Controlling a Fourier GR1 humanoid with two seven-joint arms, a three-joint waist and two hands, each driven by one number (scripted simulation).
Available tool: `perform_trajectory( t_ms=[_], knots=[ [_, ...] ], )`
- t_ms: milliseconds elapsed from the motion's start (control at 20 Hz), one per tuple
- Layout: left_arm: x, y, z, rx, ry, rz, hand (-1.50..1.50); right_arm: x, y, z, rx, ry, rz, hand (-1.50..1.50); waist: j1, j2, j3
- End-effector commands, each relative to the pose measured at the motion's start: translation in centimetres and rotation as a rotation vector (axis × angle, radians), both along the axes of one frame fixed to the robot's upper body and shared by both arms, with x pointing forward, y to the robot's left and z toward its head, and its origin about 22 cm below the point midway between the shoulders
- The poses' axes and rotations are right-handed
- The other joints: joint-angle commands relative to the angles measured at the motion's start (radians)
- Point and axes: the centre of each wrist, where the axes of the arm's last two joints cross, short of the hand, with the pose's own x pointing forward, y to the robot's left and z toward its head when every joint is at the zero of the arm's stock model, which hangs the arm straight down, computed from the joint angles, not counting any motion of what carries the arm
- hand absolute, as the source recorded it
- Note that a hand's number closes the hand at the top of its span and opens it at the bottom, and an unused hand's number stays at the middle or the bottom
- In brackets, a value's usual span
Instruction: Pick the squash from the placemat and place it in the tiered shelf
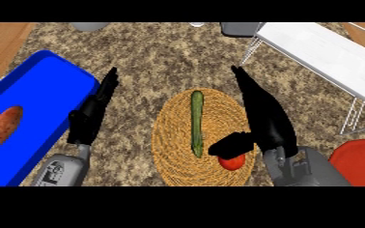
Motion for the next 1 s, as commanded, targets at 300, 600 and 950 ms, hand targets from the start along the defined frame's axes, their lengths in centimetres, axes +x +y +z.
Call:
perform_trajectory(
  t_ms=[300,600,950],
  knots=[
    [-0.1,0.8,-0.4,0.006,-0.012,0.013,0.0,-0.6,5.2,1.4,-0.075,0.084,-0.068,-1.5,-0.001,0.002,0.002],
    [0.7,-1.0,0.0,0.009,0.005,0.004,0.0,0.8,6.4,1.0,-0.101,0.059,-0.093,-1.5,-0.003,0.003,0.002],
    [0.5,-2.2,-0.1,-0.006,-0.007,-0.007,0.0,0.0,7.2,-1.3,-0.094,0.069,-0.089,-1.5,-0.006,0.004,0.002]
  ],
)
